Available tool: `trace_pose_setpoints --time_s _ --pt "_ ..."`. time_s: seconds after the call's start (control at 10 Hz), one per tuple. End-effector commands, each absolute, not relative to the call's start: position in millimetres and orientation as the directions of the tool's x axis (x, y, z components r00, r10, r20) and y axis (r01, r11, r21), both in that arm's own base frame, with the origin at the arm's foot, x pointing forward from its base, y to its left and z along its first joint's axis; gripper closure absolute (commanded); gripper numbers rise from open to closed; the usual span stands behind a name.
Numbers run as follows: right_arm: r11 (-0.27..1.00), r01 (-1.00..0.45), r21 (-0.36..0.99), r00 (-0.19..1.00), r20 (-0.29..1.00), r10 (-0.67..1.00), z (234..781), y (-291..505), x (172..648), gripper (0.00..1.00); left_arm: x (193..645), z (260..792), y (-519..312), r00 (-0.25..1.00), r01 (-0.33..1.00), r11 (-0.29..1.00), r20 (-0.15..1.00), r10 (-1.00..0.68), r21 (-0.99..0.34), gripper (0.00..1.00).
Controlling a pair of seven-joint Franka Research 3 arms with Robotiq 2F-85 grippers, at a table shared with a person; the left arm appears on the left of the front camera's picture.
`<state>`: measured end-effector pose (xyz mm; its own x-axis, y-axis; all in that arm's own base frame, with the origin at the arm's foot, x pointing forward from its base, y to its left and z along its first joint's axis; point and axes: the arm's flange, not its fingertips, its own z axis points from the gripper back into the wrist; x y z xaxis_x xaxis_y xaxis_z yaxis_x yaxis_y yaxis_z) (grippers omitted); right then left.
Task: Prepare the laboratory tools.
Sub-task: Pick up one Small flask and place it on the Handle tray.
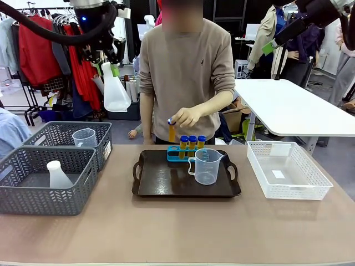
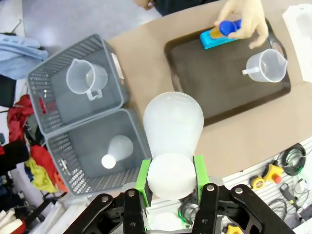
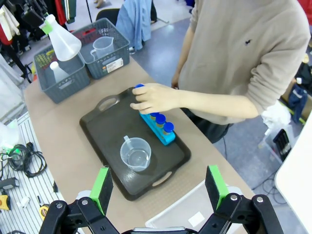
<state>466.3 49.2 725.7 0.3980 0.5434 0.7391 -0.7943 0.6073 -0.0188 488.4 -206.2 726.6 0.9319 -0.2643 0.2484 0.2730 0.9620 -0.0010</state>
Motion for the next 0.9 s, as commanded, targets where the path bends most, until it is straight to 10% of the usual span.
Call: trace_pose_setpoints --time_s 0.0,0.8 --pt "0.605 -0.796 -0.018 0.394 0.743 0.541 725.7 49.7 464.6 0.00 480.3 723.6 -186.5 0.937 0.251 0.968 0.250 -0.244 0.005 1.00" --pt "0.605 -0.796 -0.018 0.394 0.743 0.541 725.7 49.7 464.6 0.00 487.7 728.8 -176.3 0.946 0.218 0.976 0.245 -0.213 0.008 1.00"
